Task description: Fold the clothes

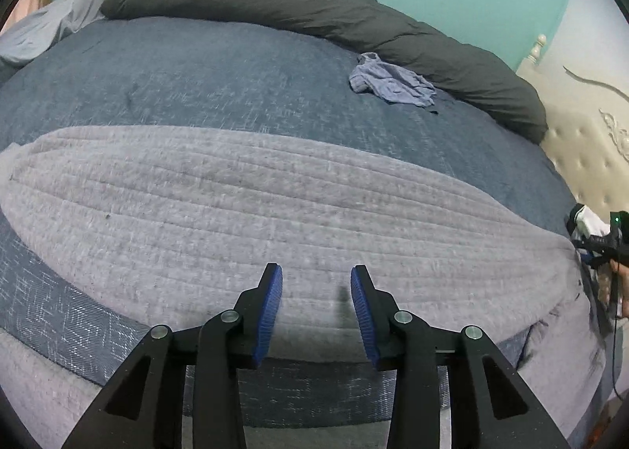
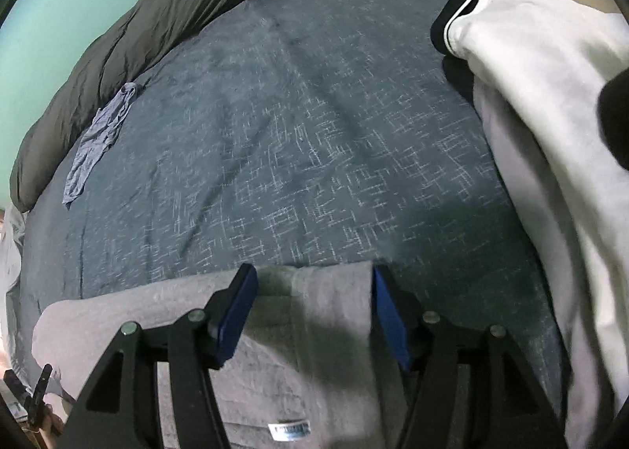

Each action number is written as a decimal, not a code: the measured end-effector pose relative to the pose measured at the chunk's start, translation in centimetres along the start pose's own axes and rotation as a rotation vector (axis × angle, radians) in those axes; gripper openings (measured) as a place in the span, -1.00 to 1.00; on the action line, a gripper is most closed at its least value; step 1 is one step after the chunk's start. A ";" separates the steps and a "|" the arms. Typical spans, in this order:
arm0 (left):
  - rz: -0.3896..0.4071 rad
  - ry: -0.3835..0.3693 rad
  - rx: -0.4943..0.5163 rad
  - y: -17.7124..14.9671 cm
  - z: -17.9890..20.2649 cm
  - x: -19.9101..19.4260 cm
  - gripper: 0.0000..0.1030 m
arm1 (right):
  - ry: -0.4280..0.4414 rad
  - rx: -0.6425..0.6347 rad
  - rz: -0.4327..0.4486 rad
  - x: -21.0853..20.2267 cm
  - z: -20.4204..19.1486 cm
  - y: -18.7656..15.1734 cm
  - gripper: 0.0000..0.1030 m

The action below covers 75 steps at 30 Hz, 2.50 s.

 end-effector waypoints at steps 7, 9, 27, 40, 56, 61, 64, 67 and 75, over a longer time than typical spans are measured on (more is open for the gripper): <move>-0.007 -0.012 0.020 -0.4 1.3 0.1 -0.18 | 0.031 -0.089 0.058 -1.5 -1.8 -0.3 -0.95; -0.008 -0.014 0.018 -0.4 1.4 0.1 -0.18 | 0.053 -0.105 0.068 -2.0 -2.3 -0.1 -0.96; -0.023 -0.008 0.027 -1.0 1.9 0.6 -0.17 | -0.087 -0.127 0.297 -4.7 -1.4 2.8 -0.97; -0.032 -0.038 0.041 -1.1 3.2 0.3 -0.17 | -0.157 -0.126 0.215 -5.2 -0.6 0.1 -0.37; -0.054 -0.086 0.088 -3.4 6.1 -3.0 -0.17 | -0.103 -0.328 -0.092 -3.3 -1.6 -14.6 -0.38; -0.051 -0.077 0.098 -4.2 6.0 -4.2 -0.17 | -0.096 -0.335 -0.072 -4.5 -2.1 -15.4 -0.43; -0.053 -0.077 0.091 -4.3 5.7 -4.6 -0.17 | -0.052 -0.336 0.005 -6.6 -3.8 -14.4 -0.43; -0.050 -0.080 0.091 -4.2 5.6 -4.9 -0.16 | -0.019 -0.367 0.015 -6.8 -6.2 -13.9 -0.43; -0.050 -0.092 0.101 -4.1 5.7 -5.3 -0.16 | -0.117 -0.385 -0.143 -0.8 -6.2 -16.2 -0.45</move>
Point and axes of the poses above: each gripper's, at about its wrist camera, not at the fingertips, and x roughly the way its jaws point, z to its right, y to its top, the point moved 8 cm from there along x, roughly the way its jaws point, and after that the axes turned 1 degree about -z, right-handed, at the moved point
